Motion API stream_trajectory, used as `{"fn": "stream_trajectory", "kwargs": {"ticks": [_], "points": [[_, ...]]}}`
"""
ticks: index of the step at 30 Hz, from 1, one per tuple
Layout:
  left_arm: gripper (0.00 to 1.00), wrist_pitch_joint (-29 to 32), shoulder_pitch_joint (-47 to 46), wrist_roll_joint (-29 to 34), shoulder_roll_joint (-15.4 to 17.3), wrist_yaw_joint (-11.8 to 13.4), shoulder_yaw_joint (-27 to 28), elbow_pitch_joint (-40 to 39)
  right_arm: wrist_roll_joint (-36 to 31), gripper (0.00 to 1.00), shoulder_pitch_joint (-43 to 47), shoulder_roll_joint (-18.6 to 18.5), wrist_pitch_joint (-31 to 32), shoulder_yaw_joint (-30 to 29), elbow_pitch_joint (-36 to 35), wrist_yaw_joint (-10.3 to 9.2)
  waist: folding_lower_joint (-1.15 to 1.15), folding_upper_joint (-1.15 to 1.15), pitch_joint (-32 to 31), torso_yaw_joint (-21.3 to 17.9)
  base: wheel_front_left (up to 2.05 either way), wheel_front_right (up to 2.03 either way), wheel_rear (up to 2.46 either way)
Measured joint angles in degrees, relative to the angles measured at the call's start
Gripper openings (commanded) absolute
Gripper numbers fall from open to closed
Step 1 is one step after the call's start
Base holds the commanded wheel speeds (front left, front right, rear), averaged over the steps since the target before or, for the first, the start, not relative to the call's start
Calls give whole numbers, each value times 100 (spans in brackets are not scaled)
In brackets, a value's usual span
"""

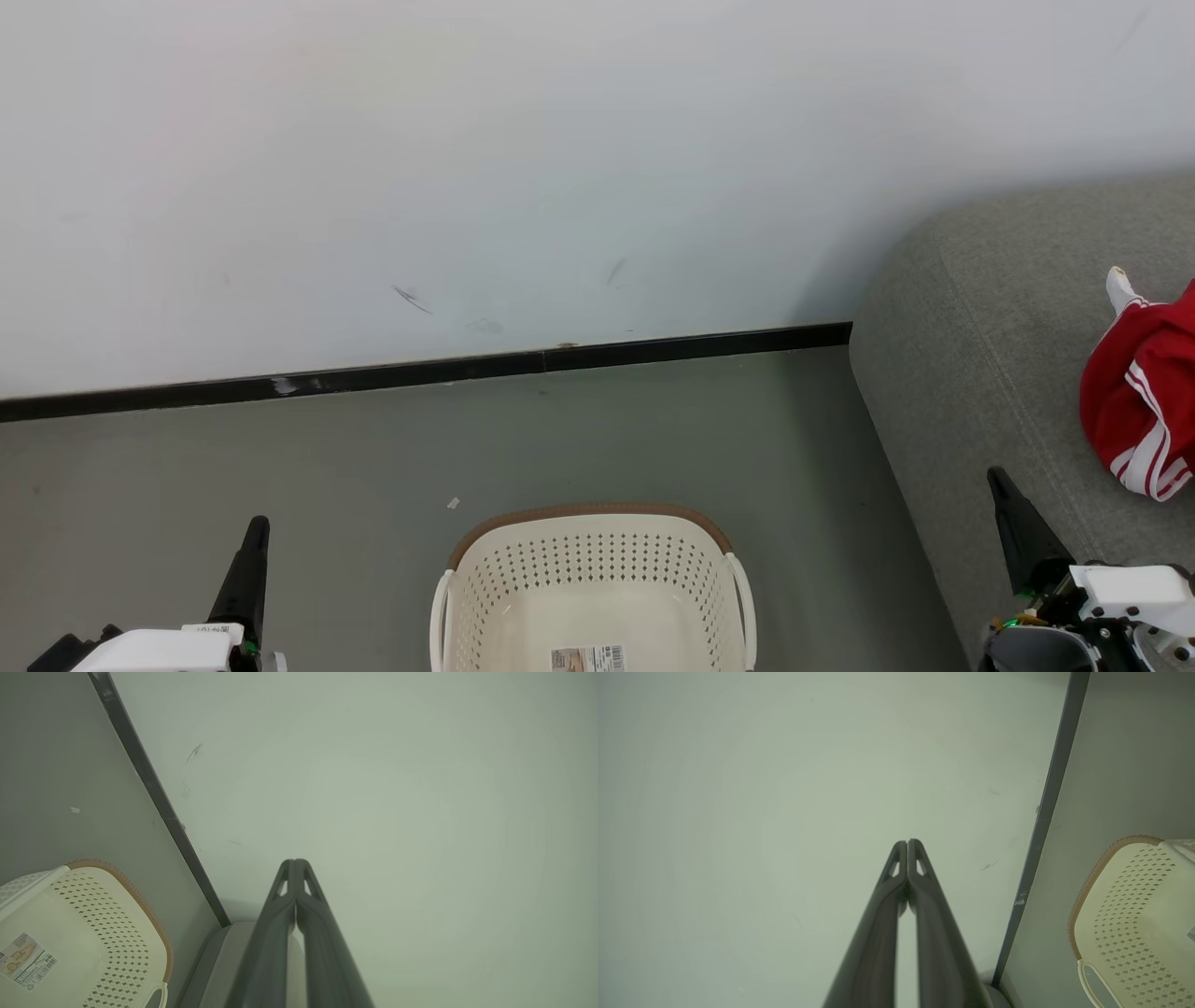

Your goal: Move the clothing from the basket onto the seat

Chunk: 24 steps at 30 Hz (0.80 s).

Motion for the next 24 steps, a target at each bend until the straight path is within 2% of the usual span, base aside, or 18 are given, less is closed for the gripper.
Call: {"fn": "stream_trajectory", "kwargs": {"ticks": [24], "points": [[0,1,-8,0,-1,-2,14,19,-5,0,0,15,4,-24,8,0,0,0,0,0,0,0,0]]}}
